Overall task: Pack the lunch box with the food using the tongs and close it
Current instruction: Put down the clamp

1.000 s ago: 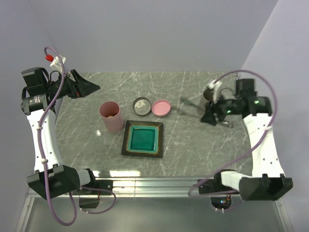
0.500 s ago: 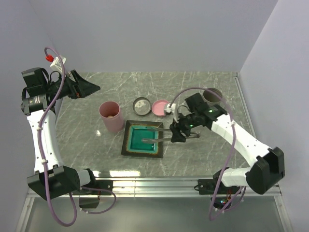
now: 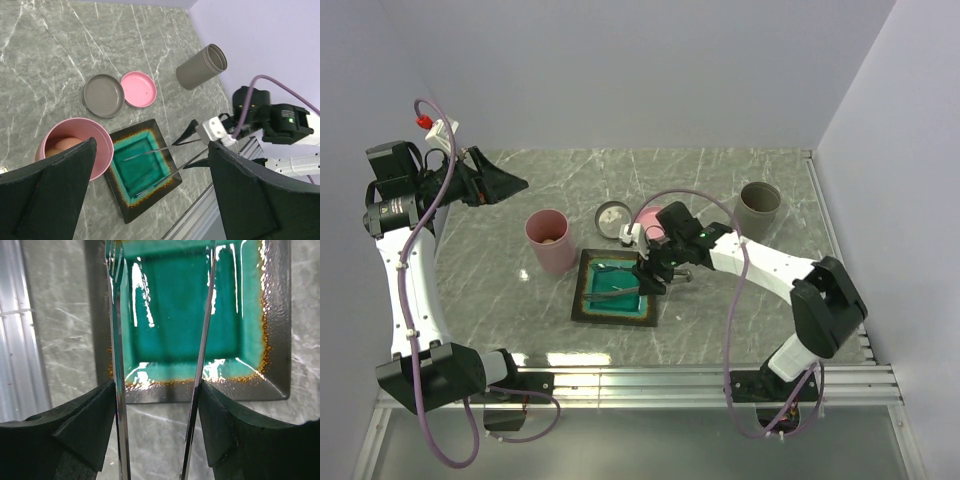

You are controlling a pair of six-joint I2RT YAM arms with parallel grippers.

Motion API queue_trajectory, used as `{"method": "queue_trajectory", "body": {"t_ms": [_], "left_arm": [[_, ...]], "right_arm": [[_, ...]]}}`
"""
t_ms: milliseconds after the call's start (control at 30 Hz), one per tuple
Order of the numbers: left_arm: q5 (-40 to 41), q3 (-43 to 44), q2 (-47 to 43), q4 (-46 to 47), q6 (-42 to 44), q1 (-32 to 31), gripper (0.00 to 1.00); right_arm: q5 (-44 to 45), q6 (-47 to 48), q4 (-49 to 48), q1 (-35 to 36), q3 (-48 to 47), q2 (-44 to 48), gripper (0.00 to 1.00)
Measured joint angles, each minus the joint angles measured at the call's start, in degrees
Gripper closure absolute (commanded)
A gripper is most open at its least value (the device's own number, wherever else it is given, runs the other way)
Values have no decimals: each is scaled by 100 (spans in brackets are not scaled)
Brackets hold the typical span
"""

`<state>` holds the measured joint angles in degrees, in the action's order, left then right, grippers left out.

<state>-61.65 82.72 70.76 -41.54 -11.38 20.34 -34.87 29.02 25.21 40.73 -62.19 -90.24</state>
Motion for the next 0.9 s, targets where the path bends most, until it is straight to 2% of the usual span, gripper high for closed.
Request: {"method": "queue_trajectory", "body": {"t_ms": [133, 267, 467, 767, 800, 833, 900], "left_arm": [[0, 0, 13, 2, 17, 0, 0], [0, 0, 33, 4, 15, 0, 1], [0, 0, 33, 4, 17, 0, 1], [15, 0, 33, -149, 195, 0, 1], [20, 0, 33, -160, 214, 0, 0], [20, 0, 33, -164, 225, 0, 1], [22, 0, 33, -164, 229, 0, 1]], "right_arm": [[28, 59, -122, 0, 0, -284, 27], [70, 111, -177, 0, 0, -450, 21], [144, 254, -146, 0, -15, -654, 21], [577, 702, 584, 92, -752, -1499, 20], [595, 754, 612, 96, -765, -1530, 14], [614, 763, 629, 103, -778, -1530, 4], [669, 817, 688, 109, -809, -1530, 4]]}}
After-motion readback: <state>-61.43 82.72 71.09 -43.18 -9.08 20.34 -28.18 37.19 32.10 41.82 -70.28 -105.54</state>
